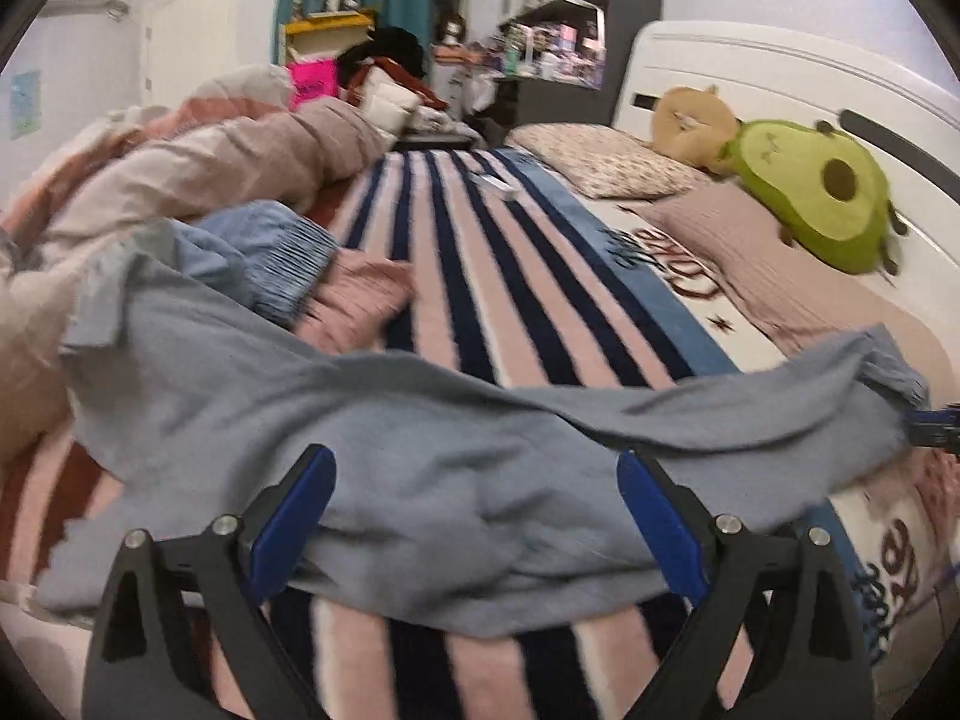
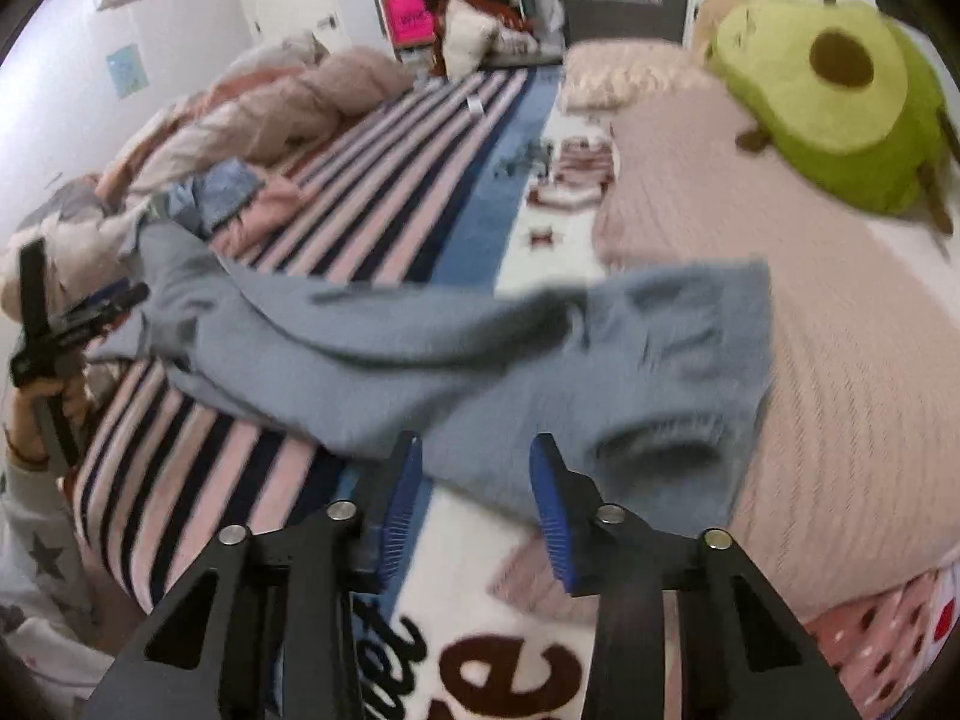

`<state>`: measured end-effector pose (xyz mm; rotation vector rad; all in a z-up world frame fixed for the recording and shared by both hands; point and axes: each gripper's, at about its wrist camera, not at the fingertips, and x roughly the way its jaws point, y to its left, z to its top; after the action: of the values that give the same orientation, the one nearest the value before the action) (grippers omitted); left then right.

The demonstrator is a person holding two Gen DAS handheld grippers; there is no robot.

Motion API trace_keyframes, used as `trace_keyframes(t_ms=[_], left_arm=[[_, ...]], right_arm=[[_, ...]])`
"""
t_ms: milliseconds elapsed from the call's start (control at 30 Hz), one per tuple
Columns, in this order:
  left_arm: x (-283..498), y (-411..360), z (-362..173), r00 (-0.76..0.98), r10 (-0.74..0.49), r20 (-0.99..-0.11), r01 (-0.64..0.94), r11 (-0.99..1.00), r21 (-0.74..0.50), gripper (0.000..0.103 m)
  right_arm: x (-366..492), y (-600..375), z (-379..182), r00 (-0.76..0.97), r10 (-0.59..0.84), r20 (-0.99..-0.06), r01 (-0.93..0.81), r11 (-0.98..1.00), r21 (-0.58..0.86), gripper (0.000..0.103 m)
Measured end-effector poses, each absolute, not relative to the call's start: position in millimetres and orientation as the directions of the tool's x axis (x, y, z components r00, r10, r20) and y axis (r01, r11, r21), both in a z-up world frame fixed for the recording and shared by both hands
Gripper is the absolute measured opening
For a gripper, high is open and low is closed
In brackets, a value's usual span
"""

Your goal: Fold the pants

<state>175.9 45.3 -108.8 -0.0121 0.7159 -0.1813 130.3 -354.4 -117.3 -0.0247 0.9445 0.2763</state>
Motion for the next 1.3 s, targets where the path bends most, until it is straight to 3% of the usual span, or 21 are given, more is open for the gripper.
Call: trace_keyframes(t_ms=[167,200,333,500,700,767,833,933,1200,1300], left_arm=[[178.5,9.9,-128.9,0.678,-0.243,-0.694,0.264,0.961,-0.078,0.091],[180.1,5.8,-132.2,0.667,-0.256,-0.699,0.281,0.956,-0.082,0.087],[197.2,-18.9,-150.4,0.601,-0.309,-0.738,0.349,0.931,-0.105,0.063],[232.8,-25.2,-159.0,0.618,-0.264,-0.741,0.325,0.944,-0.065,0.063],[282.5,-17.6,-172.8,0.658,-0.086,-0.748,0.215,0.973,0.077,0.063],[285.5,-10.8,-168.3,0.67,-0.088,-0.737,0.196,0.979,0.061,0.063],[281.4,-1.7,-160.4,0.686,-0.09,-0.722,0.18,0.982,0.049,0.067],[266.2,12.3,-144.2,0.707,-0.094,-0.701,0.154,0.988,0.023,0.069],[194.1,46.4,-112.7,0.732,-0.1,-0.674,0.104,0.994,-0.034,0.075],[175.2,53.5,-114.7,0.723,-0.102,-0.683,0.099,0.994,-0.044,0.075]], right_arm=[[147.3,-371.2,-126.7,0.608,0.144,-0.781,-0.179,0.983,0.042,0.019],[152.2,-375.0,-126.0,0.617,0.132,-0.776,-0.168,0.985,0.034,0.014],[174.6,-389.5,-119.5,0.651,0.099,-0.752,-0.132,0.991,0.016,0.012],[196.7,-396.1,-110.1,0.696,0.044,-0.717,-0.105,0.994,-0.04,0.009],[217.1,-406.9,-105.5,0.717,-0.01,-0.697,-0.054,0.996,-0.07,0.01],[214.8,-406.3,-105.4,0.717,0.002,-0.697,-0.06,0.996,-0.06,0.015],[208.8,-405.2,-104.2,0.721,0.017,-0.692,-0.069,0.997,-0.048,0.031],[194.2,-404.8,-98.1,0.735,0.007,-0.678,-0.051,0.998,-0.045,0.047],[126.9,-404.9,-101.2,0.699,0.12,-0.705,-0.055,0.992,0.114,0.057],[111.2,-403.8,-110.3,0.703,0.077,-0.707,-0.018,0.996,0.091,0.061]])
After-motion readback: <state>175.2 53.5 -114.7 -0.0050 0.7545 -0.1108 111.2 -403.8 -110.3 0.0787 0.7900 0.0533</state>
